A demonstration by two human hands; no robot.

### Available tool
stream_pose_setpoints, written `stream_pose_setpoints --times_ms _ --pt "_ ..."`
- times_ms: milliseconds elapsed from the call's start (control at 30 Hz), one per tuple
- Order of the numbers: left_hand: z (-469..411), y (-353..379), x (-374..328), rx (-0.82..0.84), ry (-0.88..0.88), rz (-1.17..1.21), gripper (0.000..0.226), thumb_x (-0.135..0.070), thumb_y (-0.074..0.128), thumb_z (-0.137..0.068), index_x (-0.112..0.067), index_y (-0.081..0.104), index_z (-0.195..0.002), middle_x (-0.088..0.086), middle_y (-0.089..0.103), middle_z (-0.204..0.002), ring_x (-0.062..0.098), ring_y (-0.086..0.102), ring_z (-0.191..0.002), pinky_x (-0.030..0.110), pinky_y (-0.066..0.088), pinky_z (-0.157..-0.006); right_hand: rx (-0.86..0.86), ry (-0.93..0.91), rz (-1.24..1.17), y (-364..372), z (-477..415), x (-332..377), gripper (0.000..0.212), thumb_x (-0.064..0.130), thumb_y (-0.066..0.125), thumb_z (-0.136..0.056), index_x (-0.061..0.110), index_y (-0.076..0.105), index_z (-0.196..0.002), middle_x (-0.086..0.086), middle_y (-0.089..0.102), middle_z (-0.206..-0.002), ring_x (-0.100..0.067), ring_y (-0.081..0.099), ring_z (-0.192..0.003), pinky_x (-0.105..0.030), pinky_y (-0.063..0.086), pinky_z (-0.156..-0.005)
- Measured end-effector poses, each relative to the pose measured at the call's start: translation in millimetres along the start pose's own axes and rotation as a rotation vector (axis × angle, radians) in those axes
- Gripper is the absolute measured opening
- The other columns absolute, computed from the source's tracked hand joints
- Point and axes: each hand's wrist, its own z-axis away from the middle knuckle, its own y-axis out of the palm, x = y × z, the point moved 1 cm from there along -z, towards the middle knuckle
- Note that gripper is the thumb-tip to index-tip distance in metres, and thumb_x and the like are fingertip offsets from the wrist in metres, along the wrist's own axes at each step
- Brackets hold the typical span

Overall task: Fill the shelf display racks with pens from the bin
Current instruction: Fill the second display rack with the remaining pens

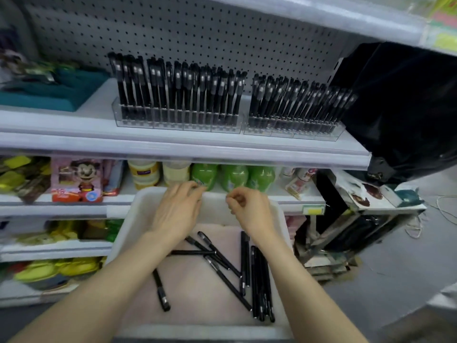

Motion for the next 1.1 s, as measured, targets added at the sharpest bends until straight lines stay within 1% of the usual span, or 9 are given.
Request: stream_pose_setpoints --times_ms 100,200,300,400,567,700,833,933,1100 --pt "10 6 5 0.038 0.050 -0.039 0.048 -0.019 0.054 -0.086 -0.012 0.055 -0.134 0.012 0.057 -0.118 0.034 0.049 -0.108 0.046 0.035 -0.105 0.210 0.053 0.125 26 21 -14 0.002 0.027 0.070 -0.079 0.026 0.070 -0.078 0.009 0.066 -0.067 -0.016 0.067 -0.071 -0.033 0.055 -0.071" --pt "11 6 2 0.059 0.035 -0.052 0.058 -0.015 0.067 -0.080 -0.012 0.052 -0.135 0.013 0.055 -0.120 0.035 0.046 -0.111 0.050 0.032 -0.108 0.373 0.083 0.230 33 35 -21 0.015 0.037 0.076 -0.076 0.023 0.073 -0.081 0.011 0.062 -0.068 -0.009 0.060 -0.071 -0.019 0.046 -0.063" --pt "13 6 -2 0.056 0.037 -0.052 0.059 -0.014 0.068 -0.078 -0.011 0.052 -0.135 0.013 0.054 -0.118 0.034 0.045 -0.110 0.051 0.031 -0.109 0.456 0.083 0.261 36 40 -21 0.017 0.038 0.080 -0.073 0.024 0.071 -0.076 0.012 0.060 -0.066 -0.013 0.062 -0.075 -0.024 0.048 -0.069" --pt "14 6 -3 0.035 0.036 -0.058 0.059 -0.013 0.068 -0.077 -0.010 0.052 -0.135 0.014 0.054 -0.117 0.034 0.045 -0.109 0.051 0.030 -0.110 0.458 0.098 0.276 38 39 -22 0.013 0.031 0.079 -0.073 0.025 0.068 -0.074 0.008 0.062 -0.068 -0.020 0.065 -0.081 -0.028 0.050 -0.074" --pt "14 6 -2 0.021 0.046 -0.044 0.054 -0.014 0.062 -0.079 -0.010 0.054 -0.133 0.013 0.055 -0.114 0.034 0.046 -0.107 0.051 0.030 -0.110 0.434 0.111 0.322 36 36 -24 0.006 0.026 0.070 -0.075 0.021 0.069 -0.078 -0.003 0.072 -0.087 -0.025 0.064 -0.088 -0.030 0.051 -0.078" --pt "9 4 0 0.037 0.025 -0.038 0.046 -0.026 0.048 -0.087 -0.012 0.057 -0.130 0.010 0.059 -0.111 0.032 0.051 -0.103 0.048 0.036 -0.105 0.408 0.170 0.156 19 24 -20 0.006 0.024 0.071 -0.078 0.024 0.065 -0.075 0.006 0.066 -0.074 -0.014 0.063 -0.075 -0.024 0.047 -0.067" --pt "-4 -4 -6 0.106 -0.052 -0.102 0.044 -0.040 0.035 -0.092 -0.018 0.068 -0.111 0.007 0.066 -0.095 0.032 0.058 -0.091 0.042 0.046 -0.086 0.508 0.191 -0.183 -14 11 -11 0.014 0.014 0.074 -0.082 0.019 0.061 -0.083 0.001 0.065 -0.069 -0.013 0.062 -0.061 -0.022 0.048 -0.054" --pt "-27 -13 -17 0.133 -0.094 -0.131 0.047 -0.044 0.032 -0.095 -0.020 0.073 -0.090 0.004 0.067 -0.083 0.031 0.061 -0.079 0.036 0.049 -0.069 0.536 0.124 -0.253 -44 -7 -10 0.019 0.007 0.074 -0.082 0.017 0.064 -0.094 -0.003 0.066 -0.076 -0.016 0.061 -0.066 -0.028 0.051 -0.059" --pt "-87 -25 -50 0.036 -0.018 -0.045 0.026 -0.030 0.054 -0.096 -0.016 0.070 -0.111 0.004 0.065 -0.108 0.027 0.058 -0.100 0.038 0.050 -0.082 0.450 0.021 -0.266 -100 -45 -7 0.016 0.007 0.071 -0.086 0.005 0.067 -0.101 -0.004 0.065 -0.079 -0.009 0.059 -0.069 -0.021 0.050 -0.061"
